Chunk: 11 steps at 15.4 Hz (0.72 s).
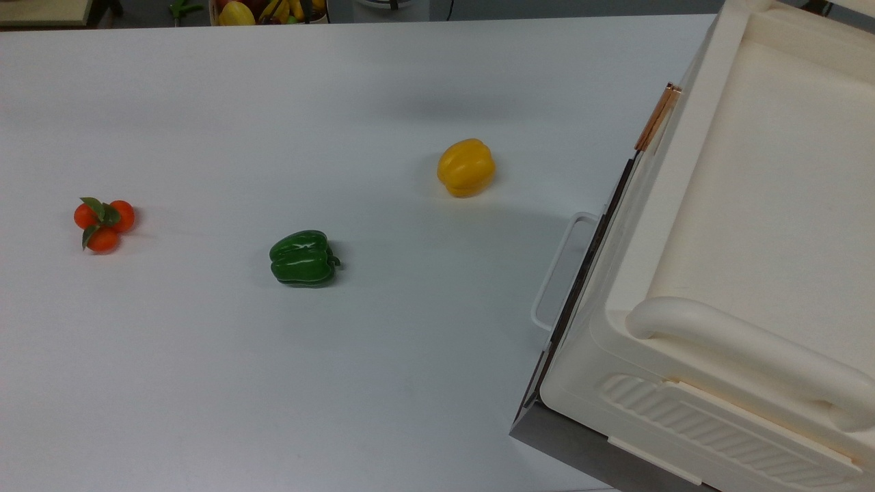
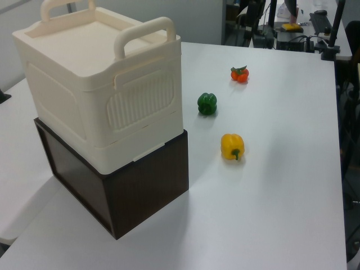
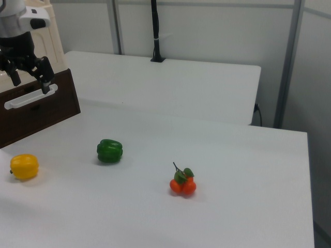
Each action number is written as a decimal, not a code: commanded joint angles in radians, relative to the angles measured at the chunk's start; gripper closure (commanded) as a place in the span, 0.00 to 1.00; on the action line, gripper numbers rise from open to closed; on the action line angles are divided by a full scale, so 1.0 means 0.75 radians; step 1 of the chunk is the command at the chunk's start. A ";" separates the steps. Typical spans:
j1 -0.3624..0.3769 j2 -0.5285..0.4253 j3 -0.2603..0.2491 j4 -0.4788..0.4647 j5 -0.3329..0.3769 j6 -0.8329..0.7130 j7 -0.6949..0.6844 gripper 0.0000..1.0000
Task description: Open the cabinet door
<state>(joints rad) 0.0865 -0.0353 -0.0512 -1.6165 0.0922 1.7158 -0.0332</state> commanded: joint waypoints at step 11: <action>0.012 -0.025 -0.005 -0.027 -0.013 0.023 -0.015 0.00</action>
<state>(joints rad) 0.0863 -0.0360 -0.0512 -1.6165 0.0922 1.7158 -0.0332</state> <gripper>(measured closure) 0.000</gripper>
